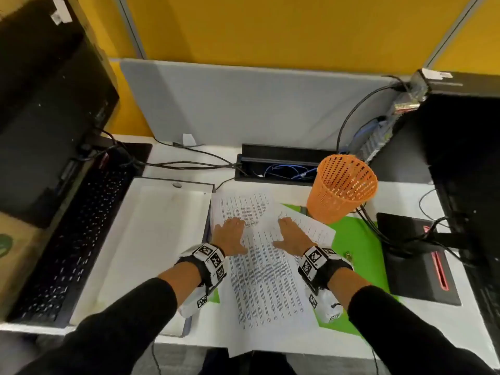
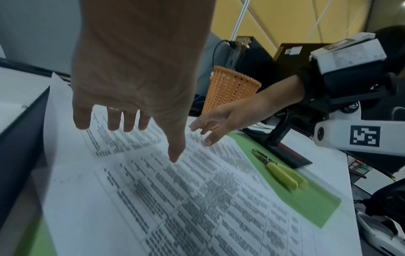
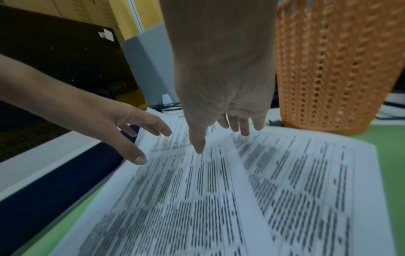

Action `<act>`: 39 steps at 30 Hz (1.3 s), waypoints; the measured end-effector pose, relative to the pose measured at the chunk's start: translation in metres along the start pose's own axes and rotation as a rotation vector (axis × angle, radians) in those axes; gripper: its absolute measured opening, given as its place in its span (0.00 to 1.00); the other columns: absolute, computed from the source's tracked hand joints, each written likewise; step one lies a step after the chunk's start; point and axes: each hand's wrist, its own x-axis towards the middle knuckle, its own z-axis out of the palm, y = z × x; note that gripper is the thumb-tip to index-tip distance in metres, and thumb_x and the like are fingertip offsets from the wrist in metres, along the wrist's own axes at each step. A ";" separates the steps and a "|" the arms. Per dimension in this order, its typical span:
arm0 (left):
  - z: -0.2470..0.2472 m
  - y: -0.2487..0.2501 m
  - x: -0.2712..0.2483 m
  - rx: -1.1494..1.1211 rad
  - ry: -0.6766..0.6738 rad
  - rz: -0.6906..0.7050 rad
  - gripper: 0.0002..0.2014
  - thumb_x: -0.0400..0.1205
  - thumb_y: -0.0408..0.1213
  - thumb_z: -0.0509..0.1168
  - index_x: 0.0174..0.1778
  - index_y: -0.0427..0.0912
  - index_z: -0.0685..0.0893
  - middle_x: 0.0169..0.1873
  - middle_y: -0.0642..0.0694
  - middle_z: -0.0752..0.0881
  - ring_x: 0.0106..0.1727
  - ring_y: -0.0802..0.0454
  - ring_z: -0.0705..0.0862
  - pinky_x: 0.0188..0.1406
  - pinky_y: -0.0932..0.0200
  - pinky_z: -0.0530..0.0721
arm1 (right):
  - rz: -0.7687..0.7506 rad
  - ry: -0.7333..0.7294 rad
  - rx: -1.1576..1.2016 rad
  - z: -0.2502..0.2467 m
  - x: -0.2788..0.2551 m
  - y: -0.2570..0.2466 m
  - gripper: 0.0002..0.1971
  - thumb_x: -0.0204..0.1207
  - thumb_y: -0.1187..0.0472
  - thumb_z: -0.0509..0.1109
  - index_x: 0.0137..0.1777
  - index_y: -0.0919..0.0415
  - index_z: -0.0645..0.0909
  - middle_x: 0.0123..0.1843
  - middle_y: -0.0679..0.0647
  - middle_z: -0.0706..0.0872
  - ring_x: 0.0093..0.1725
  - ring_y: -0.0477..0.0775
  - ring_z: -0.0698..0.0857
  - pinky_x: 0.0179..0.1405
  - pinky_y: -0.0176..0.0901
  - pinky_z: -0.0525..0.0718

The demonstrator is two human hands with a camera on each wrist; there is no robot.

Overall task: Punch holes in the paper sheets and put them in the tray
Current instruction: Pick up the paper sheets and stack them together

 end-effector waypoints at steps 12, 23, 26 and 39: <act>0.028 -0.007 0.010 0.114 0.059 -0.036 0.60 0.58 0.59 0.80 0.80 0.41 0.56 0.76 0.43 0.59 0.76 0.43 0.63 0.70 0.41 0.72 | 0.272 0.258 0.181 0.036 0.005 -0.008 0.49 0.55 0.59 0.85 0.71 0.71 0.59 0.73 0.68 0.62 0.74 0.68 0.63 0.75 0.55 0.68; 0.030 -0.011 0.012 0.091 0.068 -0.021 0.61 0.58 0.59 0.80 0.81 0.41 0.54 0.76 0.44 0.60 0.76 0.43 0.63 0.72 0.41 0.70 | 0.339 0.184 0.371 0.031 0.007 -0.009 0.32 0.65 0.67 0.78 0.67 0.63 0.67 0.64 0.60 0.80 0.66 0.64 0.78 0.70 0.67 0.69; 0.025 -0.015 0.011 0.052 0.091 -0.025 0.60 0.60 0.58 0.80 0.81 0.41 0.53 0.77 0.44 0.61 0.77 0.43 0.63 0.74 0.40 0.67 | 0.309 0.309 0.438 0.032 0.008 0.002 0.17 0.73 0.67 0.69 0.62 0.61 0.79 0.59 0.61 0.85 0.62 0.64 0.81 0.65 0.65 0.76; 0.011 -0.030 0.017 -0.916 0.253 -0.134 0.49 0.68 0.26 0.79 0.79 0.36 0.54 0.57 0.33 0.84 0.59 0.38 0.85 0.62 0.40 0.83 | 0.349 0.651 0.762 0.013 0.021 0.033 0.16 0.74 0.73 0.67 0.62 0.74 0.75 0.62 0.70 0.80 0.66 0.71 0.75 0.67 0.64 0.74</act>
